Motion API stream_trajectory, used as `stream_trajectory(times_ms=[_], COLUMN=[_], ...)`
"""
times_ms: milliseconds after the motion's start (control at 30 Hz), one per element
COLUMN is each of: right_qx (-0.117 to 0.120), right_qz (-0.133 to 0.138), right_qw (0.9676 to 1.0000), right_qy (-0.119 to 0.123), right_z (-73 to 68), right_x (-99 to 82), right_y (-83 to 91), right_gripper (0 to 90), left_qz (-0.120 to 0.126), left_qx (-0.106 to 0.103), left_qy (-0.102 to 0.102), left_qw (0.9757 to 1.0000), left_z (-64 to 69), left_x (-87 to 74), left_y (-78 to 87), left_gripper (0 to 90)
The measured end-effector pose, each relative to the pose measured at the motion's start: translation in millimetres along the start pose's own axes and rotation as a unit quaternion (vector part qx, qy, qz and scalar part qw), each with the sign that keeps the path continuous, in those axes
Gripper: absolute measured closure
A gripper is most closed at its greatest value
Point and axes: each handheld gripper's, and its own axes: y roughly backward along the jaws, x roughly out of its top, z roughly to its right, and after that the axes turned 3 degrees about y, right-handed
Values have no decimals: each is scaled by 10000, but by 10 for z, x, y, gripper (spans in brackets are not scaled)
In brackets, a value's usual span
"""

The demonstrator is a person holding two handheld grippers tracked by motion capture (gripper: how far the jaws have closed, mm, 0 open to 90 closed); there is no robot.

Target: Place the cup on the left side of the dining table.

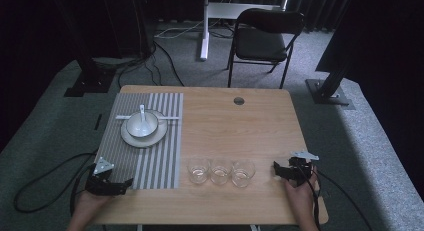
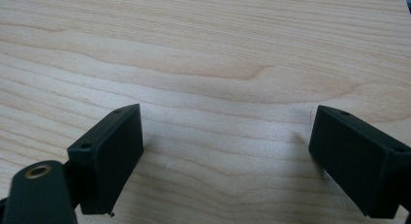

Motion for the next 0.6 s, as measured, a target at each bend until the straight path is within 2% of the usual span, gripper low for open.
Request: stream_trajectory(times_ms=[33,233,333,533,600], right_qx=[0,-3,-2,-3,-3], right_qz=[0,-2,-1,-1,-2], right_qw=[10000,10000,10000,10000,10000], right_qy=[0,3,6,7,7], right_z=[0,-1,0,0,0], right_x=[0,0,0,0,0], right_y=[0,1,0,1,1], right_gripper=[117,117,117,117,117], left_qz=[2,10,24,101,115], left_qx=[55,-146,-142,-284,-370], left_qy=[-36,-123,-165,-262,-358], left_qw=[10000,9998,9998,9992,9986], left_z=[19,81,104,185,243], left_x=[5,36,52,110,155], left_y=[-2,6,10,21,21], left_gripper=[43,43,43,43,43])
